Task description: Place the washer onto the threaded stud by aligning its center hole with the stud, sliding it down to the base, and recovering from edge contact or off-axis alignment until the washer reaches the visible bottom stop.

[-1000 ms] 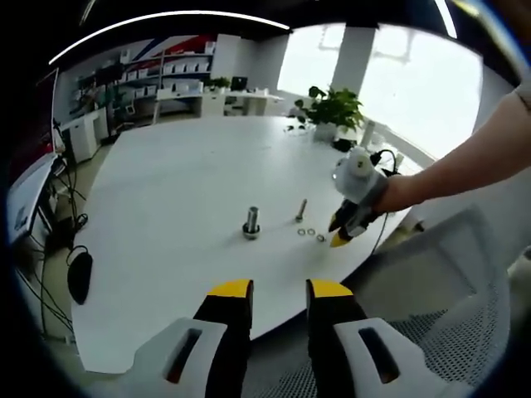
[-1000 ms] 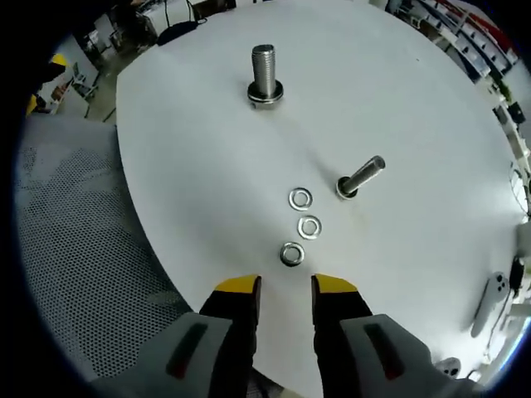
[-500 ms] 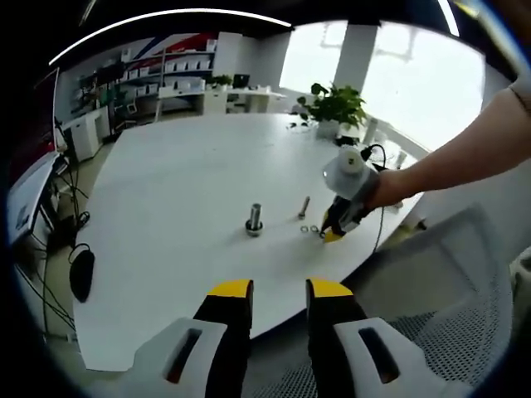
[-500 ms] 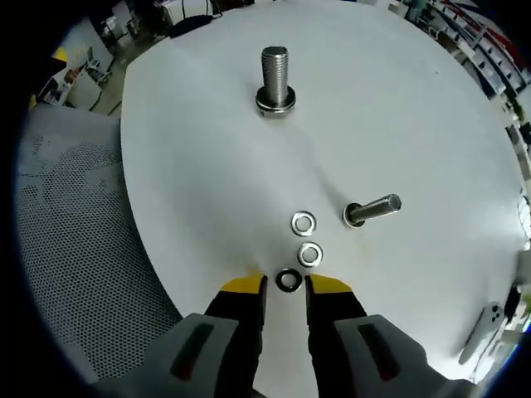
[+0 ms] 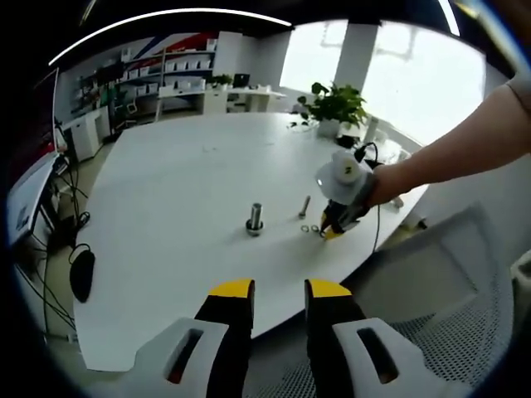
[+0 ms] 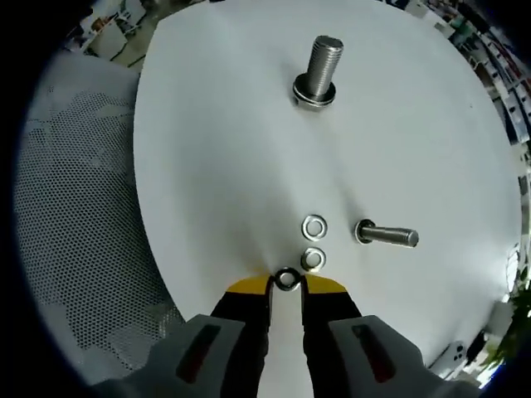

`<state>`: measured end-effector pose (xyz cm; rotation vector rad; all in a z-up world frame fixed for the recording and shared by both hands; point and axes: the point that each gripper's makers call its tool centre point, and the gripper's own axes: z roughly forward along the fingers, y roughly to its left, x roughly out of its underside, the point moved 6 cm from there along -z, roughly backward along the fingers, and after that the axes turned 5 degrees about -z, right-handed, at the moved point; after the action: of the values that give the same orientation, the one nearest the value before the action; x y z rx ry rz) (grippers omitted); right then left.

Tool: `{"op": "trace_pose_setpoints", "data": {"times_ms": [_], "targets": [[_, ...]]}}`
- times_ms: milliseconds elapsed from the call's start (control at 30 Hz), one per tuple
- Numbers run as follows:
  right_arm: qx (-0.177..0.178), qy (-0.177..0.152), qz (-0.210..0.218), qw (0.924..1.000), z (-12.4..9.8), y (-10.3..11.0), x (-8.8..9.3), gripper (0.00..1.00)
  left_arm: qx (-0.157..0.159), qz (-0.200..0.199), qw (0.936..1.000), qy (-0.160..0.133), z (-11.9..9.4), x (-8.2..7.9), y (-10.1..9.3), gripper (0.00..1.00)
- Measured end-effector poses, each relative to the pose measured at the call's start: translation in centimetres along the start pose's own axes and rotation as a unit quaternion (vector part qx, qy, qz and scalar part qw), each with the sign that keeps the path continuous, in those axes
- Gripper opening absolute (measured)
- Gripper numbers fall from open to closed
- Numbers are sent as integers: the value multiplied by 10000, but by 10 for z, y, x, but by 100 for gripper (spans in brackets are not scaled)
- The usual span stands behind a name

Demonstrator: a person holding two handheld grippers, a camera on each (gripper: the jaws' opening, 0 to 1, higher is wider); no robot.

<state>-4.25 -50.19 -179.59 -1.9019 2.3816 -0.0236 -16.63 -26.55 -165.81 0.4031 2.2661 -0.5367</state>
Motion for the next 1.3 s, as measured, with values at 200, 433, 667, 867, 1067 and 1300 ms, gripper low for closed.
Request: {"op": "trace_pose_setpoints", "data": {"times_ms": [200, 433, 667, 867, 1067, 1300], "targets": [[-37, 446, 416, 9981, 2, -4, -6, 15, -25, -11, 10000, -8, -1, 0, 1, 22], [133, 313, 621, 9975, 0, 0, -3, 15, -4, 0, 10000, -44, -1, 0, 1, 22], [407, -243, 760, 9960, -2, 3, 6, 15, 3, -3, 9999, -143, -2, -3, 0, 22], [513, -453, 933, 9933, -1, 5, 10, 13, 49, 24, 9999, -152, -2, -3, -1, 22], [602, -549, 808, 9934, -1, 4, 14, 13, 45, 19, 9999, -152, -3, -3, -1, 22], [628, -850, 1486, 9832, -17, -11, 23, 13, 47, 17, 9999, -133, -2, -3, -1, 22]]}}
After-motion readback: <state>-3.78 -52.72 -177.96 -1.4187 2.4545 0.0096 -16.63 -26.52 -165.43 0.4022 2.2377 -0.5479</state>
